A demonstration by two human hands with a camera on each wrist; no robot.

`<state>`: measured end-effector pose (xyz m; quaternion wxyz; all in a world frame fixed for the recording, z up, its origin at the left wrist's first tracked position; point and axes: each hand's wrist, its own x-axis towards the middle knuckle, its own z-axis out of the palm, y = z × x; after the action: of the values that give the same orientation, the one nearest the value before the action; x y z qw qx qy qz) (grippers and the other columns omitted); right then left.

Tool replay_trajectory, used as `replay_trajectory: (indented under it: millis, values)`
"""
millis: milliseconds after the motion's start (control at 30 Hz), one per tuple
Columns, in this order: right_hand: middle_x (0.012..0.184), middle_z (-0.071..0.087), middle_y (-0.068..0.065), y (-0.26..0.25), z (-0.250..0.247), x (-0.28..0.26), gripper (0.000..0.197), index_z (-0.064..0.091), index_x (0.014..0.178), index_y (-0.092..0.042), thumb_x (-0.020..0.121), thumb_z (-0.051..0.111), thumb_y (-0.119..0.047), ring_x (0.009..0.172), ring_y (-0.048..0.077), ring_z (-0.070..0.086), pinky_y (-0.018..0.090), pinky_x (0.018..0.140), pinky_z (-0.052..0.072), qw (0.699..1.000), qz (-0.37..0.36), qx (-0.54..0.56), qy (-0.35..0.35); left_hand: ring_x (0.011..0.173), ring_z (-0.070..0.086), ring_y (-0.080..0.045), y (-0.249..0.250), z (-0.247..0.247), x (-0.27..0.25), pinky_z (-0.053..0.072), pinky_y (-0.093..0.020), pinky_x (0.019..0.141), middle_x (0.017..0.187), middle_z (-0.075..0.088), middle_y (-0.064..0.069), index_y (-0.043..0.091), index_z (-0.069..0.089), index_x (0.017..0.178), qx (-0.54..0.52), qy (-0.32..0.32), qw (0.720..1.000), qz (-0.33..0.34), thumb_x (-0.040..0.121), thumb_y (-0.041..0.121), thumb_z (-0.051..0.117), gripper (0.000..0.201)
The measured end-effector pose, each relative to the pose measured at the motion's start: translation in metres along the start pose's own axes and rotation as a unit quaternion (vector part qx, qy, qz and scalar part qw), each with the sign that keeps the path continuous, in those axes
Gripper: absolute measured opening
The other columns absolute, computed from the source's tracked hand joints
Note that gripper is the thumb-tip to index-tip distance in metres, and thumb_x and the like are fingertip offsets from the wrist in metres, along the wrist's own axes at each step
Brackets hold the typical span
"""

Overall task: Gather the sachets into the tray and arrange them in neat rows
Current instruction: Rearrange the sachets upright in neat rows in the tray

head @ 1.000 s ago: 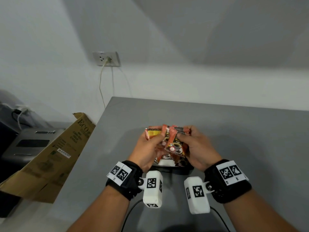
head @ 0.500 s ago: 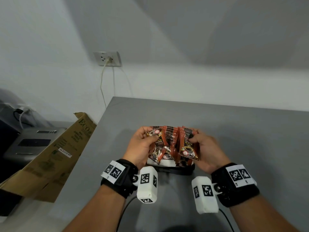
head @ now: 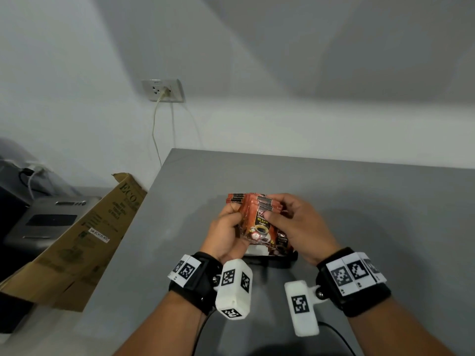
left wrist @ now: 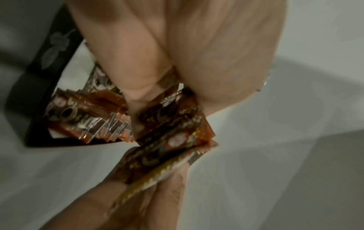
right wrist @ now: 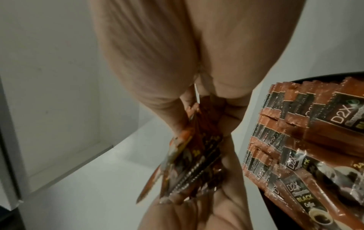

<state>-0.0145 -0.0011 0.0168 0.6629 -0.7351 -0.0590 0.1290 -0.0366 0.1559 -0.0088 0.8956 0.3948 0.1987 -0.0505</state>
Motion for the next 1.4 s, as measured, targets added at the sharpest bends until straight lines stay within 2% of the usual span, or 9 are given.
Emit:
replay_trajectory:
  millis: [167,333,433,600,833,1067,1200,1333,1400]
  values:
    - [0.104,0.072,-0.006,-0.006,0.003,-0.002,0.021,0.066,0.116,-0.019,0.096,0.065,-0.015,0.085,0.002,0.071,0.017,0.073,0.055,0.993,-0.043,-0.105,-0.014,0.093,0.064,-0.034,0.001,0.002,-0.009,0.051,-0.043,0.085,0.107,0.067,-0.02,0.001,0.067,0.117,-0.048,-0.067,0.993,-0.079,0.084,0.032,0.058,0.046]
    - [0.118,0.051,-0.009,0.009,0.013,0.0,0.031,0.064,0.125,-0.025,0.102,0.045,-0.034,0.117,0.011,0.043,0.031,0.104,0.037,0.934,-0.128,-0.332,0.034,0.098,0.069,-0.037,-0.006,0.009,-0.011,0.057,-0.046,0.084,0.116,0.064,-0.026,-0.002,0.062,0.126,-0.002,-0.089,0.992,-0.09,0.086,0.018,0.069,0.045]
    - [0.135,0.045,-0.014,0.0,0.008,-0.004,0.038,0.056,0.138,-0.023,0.101,0.049,-0.028,0.131,0.004,0.037,0.032,0.117,0.03,0.957,-0.143,-0.252,0.008,0.097,0.07,-0.034,-0.004,0.009,-0.011,0.058,-0.045,0.082,0.114,0.067,-0.022,0.003,0.061,0.127,-0.001,-0.082,0.992,-0.094,0.09,0.021,0.066,0.042]
    - [0.159,0.026,-0.011,-0.014,0.001,-0.007,0.111,0.019,0.158,-0.026,0.069,0.084,-0.042,0.146,0.005,0.02,0.033,0.124,0.016,0.883,-0.137,-0.407,-0.188,0.088,0.072,-0.03,-0.001,0.005,-0.009,0.06,-0.039,0.073,0.103,0.071,-0.02,0.002,0.063,0.121,0.018,-0.098,0.991,-0.085,0.086,0.017,0.064,0.038]
    - [0.145,0.039,-0.006,-0.007,0.005,0.002,0.095,0.033,0.15,-0.024,0.069,0.081,-0.037,0.136,0.012,0.036,0.035,0.116,0.033,0.882,-0.164,-0.413,-0.155,0.084,0.069,-0.029,-0.003,0.004,-0.011,0.055,-0.038,0.076,0.09,0.068,-0.017,0.0,0.064,0.103,0.046,-0.154,0.985,-0.061,0.071,-0.006,0.056,0.033]
    - [0.139,0.047,-0.011,-0.004,0.012,0.002,0.085,0.041,0.143,-0.027,0.068,0.079,-0.041,0.131,0.008,0.041,0.036,0.114,0.033,0.868,-0.199,-0.43,-0.151,0.082,0.065,-0.03,0.0,0.006,-0.01,0.051,-0.039,0.073,0.09,0.062,-0.021,0.0,0.064,0.101,0.069,-0.125,0.988,-0.051,0.061,0.001,0.065,0.041]
    - [0.134,0.041,-0.025,-0.013,0.003,-0.002,0.095,0.037,0.147,-0.03,0.067,0.086,-0.044,0.13,-0.002,0.037,0.023,0.113,0.03,0.92,-0.125,-0.332,-0.166,0.081,0.069,-0.03,0.002,0.005,-0.009,0.057,-0.038,0.072,0.092,0.068,-0.022,-0.001,0.063,0.113,0.073,-0.088,0.993,-0.034,0.066,-0.006,0.058,0.047]
    - [0.118,0.063,-0.015,-0.016,-0.012,0.007,0.049,0.059,0.128,-0.035,0.081,0.071,-0.032,0.108,0.003,0.062,0.038,0.101,0.051,0.974,-0.077,-0.201,-0.077,0.103,0.061,-0.044,0.005,0.005,-0.007,0.048,-0.061,0.095,0.117,0.062,-0.036,0.004,0.054,0.133,0.081,-0.085,0.993,-0.011,0.067,-0.012,0.062,0.069]
    - [0.108,0.072,-0.012,-0.016,-0.014,0.012,0.035,0.07,0.116,-0.033,0.083,0.071,-0.022,0.099,0.005,0.069,0.042,0.096,0.054,0.972,-0.078,-0.201,-0.095,0.1,0.062,-0.041,0.006,0.007,-0.007,0.049,-0.06,0.094,0.117,0.061,-0.037,0.001,0.05,0.135,0.105,-0.085,0.991,-0.002,0.065,-0.014,0.064,0.072]
